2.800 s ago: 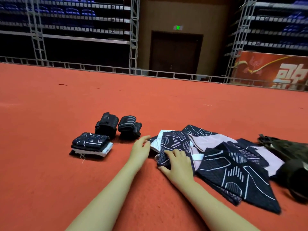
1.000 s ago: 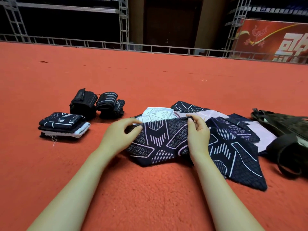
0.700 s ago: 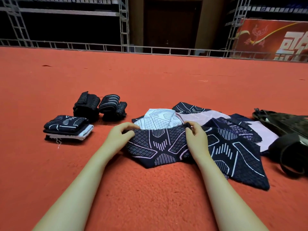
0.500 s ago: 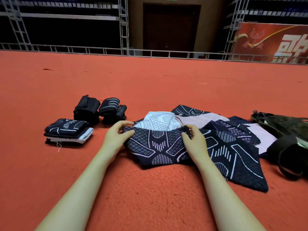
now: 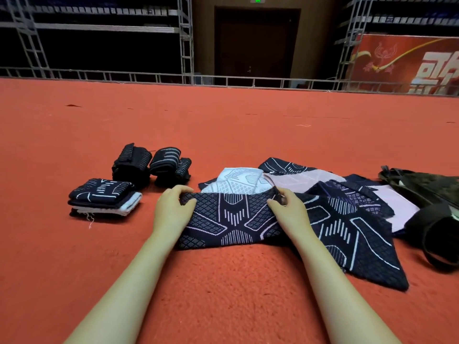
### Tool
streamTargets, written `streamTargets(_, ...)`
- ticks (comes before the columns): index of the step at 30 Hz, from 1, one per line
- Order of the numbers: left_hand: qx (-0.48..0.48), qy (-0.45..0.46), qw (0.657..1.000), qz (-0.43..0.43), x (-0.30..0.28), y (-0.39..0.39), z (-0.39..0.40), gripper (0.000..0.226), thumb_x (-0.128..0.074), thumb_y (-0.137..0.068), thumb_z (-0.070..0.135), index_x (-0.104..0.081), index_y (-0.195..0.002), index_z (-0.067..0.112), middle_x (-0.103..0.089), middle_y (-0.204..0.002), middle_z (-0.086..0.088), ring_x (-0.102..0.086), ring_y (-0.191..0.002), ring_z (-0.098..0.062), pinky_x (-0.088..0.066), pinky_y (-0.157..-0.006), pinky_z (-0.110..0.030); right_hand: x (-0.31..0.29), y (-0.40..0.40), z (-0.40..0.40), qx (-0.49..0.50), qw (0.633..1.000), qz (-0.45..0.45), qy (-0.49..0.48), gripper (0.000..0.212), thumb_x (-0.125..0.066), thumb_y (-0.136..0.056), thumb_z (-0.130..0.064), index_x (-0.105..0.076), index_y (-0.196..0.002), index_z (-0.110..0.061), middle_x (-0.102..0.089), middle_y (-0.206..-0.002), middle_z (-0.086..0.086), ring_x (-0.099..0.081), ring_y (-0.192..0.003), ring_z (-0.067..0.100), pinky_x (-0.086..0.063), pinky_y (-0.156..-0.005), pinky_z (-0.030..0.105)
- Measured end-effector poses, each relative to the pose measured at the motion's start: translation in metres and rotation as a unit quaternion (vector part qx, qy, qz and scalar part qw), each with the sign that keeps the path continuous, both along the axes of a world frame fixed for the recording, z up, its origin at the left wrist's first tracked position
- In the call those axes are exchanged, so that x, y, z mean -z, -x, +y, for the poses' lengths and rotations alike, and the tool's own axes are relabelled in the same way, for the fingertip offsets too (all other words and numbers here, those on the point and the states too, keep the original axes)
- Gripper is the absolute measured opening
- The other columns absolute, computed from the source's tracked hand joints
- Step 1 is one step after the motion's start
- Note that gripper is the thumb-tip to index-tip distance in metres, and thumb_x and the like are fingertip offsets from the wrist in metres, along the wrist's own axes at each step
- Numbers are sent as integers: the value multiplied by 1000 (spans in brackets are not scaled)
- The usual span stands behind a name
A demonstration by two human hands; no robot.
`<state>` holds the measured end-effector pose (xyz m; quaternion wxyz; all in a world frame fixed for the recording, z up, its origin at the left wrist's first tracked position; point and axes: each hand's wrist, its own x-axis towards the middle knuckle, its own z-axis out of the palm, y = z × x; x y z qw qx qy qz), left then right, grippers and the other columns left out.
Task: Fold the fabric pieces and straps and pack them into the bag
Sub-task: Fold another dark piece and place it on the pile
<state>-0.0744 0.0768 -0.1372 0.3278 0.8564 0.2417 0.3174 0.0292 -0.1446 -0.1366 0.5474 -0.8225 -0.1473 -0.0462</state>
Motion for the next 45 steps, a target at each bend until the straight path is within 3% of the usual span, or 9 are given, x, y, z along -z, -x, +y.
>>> streamTargets(6,31,-113,992,-43,-11,4,-26,23,-61,-84,20,-66,-107,23,-54,-111,2,-42,-114,-20,-32,-98,-32,-11,15,2,5,991,-72,112,26,-56,-87,-20,-61,-113,-16,-67,-103,3,-60,-98,23,-45,-79,31)
streamTargets(11,170,-112,979,25,2,-3,-35,28,-58,-85,10,-68,-106,24,-55,-102,5,-52,-101,-18,-41,-94,-32,-16,23,9,-31,999,-33,-9,16,-56,-90,-26,-65,-102,-21,-68,-92,5,-63,-90,20,-47,-81,35)
streamTargets(15,181,-41,981,64,14,-9,-35,24,-57,-87,13,-65,-104,27,-44,-95,12,-50,-79,-8,-43,-86,-28,-16,31,20,-134,989,40,-55,28,-42,-99,-26,-66,-106,-13,-59,-68,-2,-51,-60,10,-39,-57,24)
streamTargets(20,169,73,983,-1,7,-14,-38,27,-38,-98,16,-65,-98,21,-55,-81,11,-54,-73,-7,-42,-77,-26,-2,35,26,-113,975,-98,165,31,-54,-88,-10,-64,-114,-24,-55,-100,-5,-52,-88,7,-37,-85,18)
streamTargets(23,167,136,976,-10,6,-13,-41,20,-43,-97,21,-60,-109,21,-61,-76,6,-55,-57,-6,-46,-70,-26,-2,36,28,-86,981,-90,151,37,-55,-86,-9,-60,-118,-24,-50,-108,1,-53,-100,12,-30,-85,15)
streamTargets(27,170,126,977,1,7,-14,-46,40,-53,-93,30,-46,-132,24,-64,-83,6,-63,-78,-12,-47,-82,-30,-2,33,30,-86,983,-95,135,34,-59,-84,-8,-62,-116,-21,-55,-103,7,-54,-82,7,-19,-79,-5)
streamTargets(31,191,93,977,-4,10,-15,-53,55,-59,-90,19,-38,-140,27,-53,-83,9,-49,-61,-3,-40,-65,-17,-2,30,31,-74,995,-17,61,29,-62,-83,-12,-64,-109,-23,-56,-96,-2,-58,-74,11,-50,-79,28)
streamTargets(41,153,-39,986,50,15,-14,-39,59,-58,-83,11,-42,-138,26,-45,-107,2,-45,-77,-13,-40,-79,-25,5,35,34,-74,986,-73,134,42,-52,-93,-30,-46,-134,-25,-59,-96,-6,-58,-93,16,-43,-84,31)
streamTargets(45,145,-37,988,49,16,-12,-35,57,-63,-81,14,-45,-135,26,-41,-103,2,-45,-81,-12,-41,-84,-25,6,29,33,-67,995,-14,75,41,-56,-90,-29,-50,-131,-24,-58,-83,-11,-59,-79,14,-48,-86,36)
